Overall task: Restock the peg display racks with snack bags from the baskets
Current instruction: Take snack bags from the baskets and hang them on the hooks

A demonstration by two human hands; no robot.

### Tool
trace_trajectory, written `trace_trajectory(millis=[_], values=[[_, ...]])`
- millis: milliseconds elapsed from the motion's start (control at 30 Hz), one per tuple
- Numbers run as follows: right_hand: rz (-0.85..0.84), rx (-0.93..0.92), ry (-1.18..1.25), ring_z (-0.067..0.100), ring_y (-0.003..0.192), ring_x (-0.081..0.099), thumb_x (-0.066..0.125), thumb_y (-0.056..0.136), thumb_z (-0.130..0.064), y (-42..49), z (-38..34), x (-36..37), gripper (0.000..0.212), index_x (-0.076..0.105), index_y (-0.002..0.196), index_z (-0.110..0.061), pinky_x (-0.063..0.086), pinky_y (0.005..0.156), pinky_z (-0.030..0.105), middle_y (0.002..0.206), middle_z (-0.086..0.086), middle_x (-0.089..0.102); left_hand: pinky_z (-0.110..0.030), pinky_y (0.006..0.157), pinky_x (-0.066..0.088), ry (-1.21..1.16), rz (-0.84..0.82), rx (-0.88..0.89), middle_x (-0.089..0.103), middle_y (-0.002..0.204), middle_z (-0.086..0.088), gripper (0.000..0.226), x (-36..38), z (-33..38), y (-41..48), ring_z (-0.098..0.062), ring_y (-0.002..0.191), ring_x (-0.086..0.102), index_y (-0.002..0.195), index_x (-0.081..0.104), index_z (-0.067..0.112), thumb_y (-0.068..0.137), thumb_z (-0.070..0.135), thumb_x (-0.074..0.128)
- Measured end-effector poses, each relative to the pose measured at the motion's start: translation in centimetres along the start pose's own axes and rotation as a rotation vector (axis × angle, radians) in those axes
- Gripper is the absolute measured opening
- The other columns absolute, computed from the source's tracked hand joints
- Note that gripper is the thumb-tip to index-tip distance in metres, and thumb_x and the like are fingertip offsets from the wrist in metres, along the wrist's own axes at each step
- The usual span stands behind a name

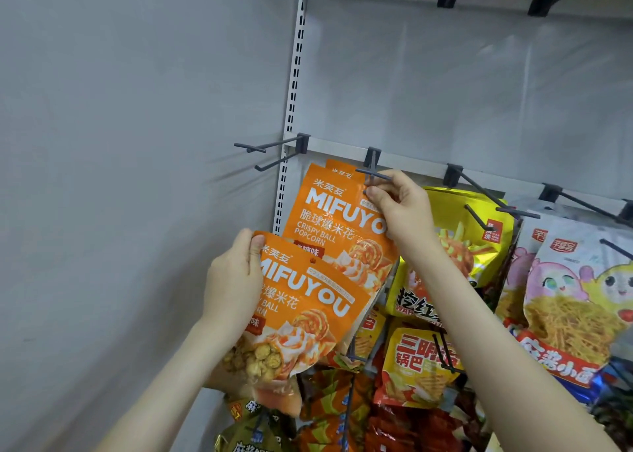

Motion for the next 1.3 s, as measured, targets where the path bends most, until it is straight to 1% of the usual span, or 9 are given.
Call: trace_trajectory(millis=[167,333,533,700,833,933,1000,1167,1300], values=[[-0.021,0.019,-0.011,0.006,0.073,0.068,0.047,0.099,-0.008,0.2,0.4,-0.1,0.025,0.059,0.086,-0.026,0.055,0.06,0.022,0.086,-0.007,0.068,-0.025,0.043,0.025,-0.028,0.01,-0.028,0.043,0.051,0.001,0.034,0.0,-0.1,0.0,-0.013,0.047,0.044,0.07,0.035,0.02,0.103,0.029,0.035],[-0.003,-0.019,-0.106,0.015,0.087,0.067,0.049,0.097,-0.007,0.7,-0.2,0.3,0.029,0.058,0.083,-0.031,0.056,0.073,0.031,0.086,-0.01,0.067,-0.021,0.042,0.028,-0.072,0.043,-0.005,0.043,0.051,0.002,0.036,-0.7,0.1,0.4,-0.01,0.045,0.045,0.067,0.031,0.025,0.103,0.029,0.034],[0.049,-0.061,-0.206,0.011,0.084,0.066,0.053,0.096,-0.014,0.2,-0.6,0.0,0.012,0.063,0.095,-0.022,0.054,0.067,0.026,0.086,-0.011,0.066,-0.031,0.047,0.027,-0.073,0.056,0.017,0.041,0.051,0.0,0.037,-1.2,0.2,0.8,-0.016,0.047,0.04,0.067,0.03,0.023,0.103,0.03,0.034],[0.138,0.001,-0.33,0.013,0.085,0.066,0.058,0.091,-0.026,0.6,-0.5,0.4,0.023,0.059,0.072,-0.04,0.048,0.088,0.051,0.071,-0.015,0.066,-0.018,0.044,0.032,-0.106,0.053,0.03,0.04,0.049,0.003,0.036,-0.5,0.7,0.8,-0.008,0.047,0.045,0.067,0.033,0.023,0.103,0.03,0.034],[0.169,0.058,-0.427,-0.001,0.081,0.051,0.056,0.093,-0.031,0.5,-0.8,-0.1,0.014,0.061,0.082,-0.037,0.024,0.089,0.03,0.067,-0.021,0.058,-0.021,0.044,0.03,-0.121,0.036,0.032,0.043,0.05,0.001,0.036,-0.1,0.6,0.7,-0.01,0.046,0.045,0.068,0.036,0.021,0.103,0.031,0.034],[0.177,0.094,-0.454,-0.003,0.08,0.042,0.054,0.095,-0.032,0.7,-0.6,-0.2,0.012,0.064,0.091,-0.034,0.017,0.082,0.029,0.067,-0.024,0.054,-0.032,0.048,0.033,-0.123,-0.001,0.03,0.047,0.053,-0.005,0.036,0.0,0.5,0.8,-0.021,0.051,0.049,0.072,0.041,0.014,0.102,0.033,0.035],[0.204,0.11,-0.484,0.0,0.085,0.042,0.052,0.096,-0.031,1.1,0.1,0.2,0.014,0.065,0.091,-0.032,0.016,0.081,0.029,0.072,-0.018,0.059,-0.029,0.046,0.031,-0.129,0.003,0.033,0.046,0.052,-0.004,0.036,-0.1,0.5,1.0,-0.02,0.05,0.048,0.07,0.04,0.015,0.102,0.032,0.035],[0.332,-0.041,-0.711,0.016,0.111,0.044,0.053,0.095,-0.025,2.7,1.9,0.9,0.017,0.065,0.106,-0.025,0.014,0.095,0.034,0.09,-0.008,0.057,-0.018,0.043,0.033,-0.162,0.039,0.035,0.042,0.05,0.002,0.037,-0.6,0.6,1.3,-0.006,0.047,0.047,0.067,0.036,0.019,0.102,0.03,0.036],[0.462,-0.284,-0.847,0.02,0.11,0.038,0.062,0.084,-0.009,1.2,3.3,1.8,0.019,0.059,0.103,-0.011,0.016,0.095,0.036,0.109,0.008,0.058,-0.017,0.042,0.031,-0.196,0.058,0.01,0.043,0.05,0.002,0.037,-0.9,0.5,1.1,-0.005,0.045,0.045,0.067,0.037,0.019,0.103,0.029,0.035]])
Point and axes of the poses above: each hand's wrist, its own y-axis towards the middle knuckle, its own x-axis out of the palm, z = x × y, the point moved 2 cm from there along y, towards the middle knuckle
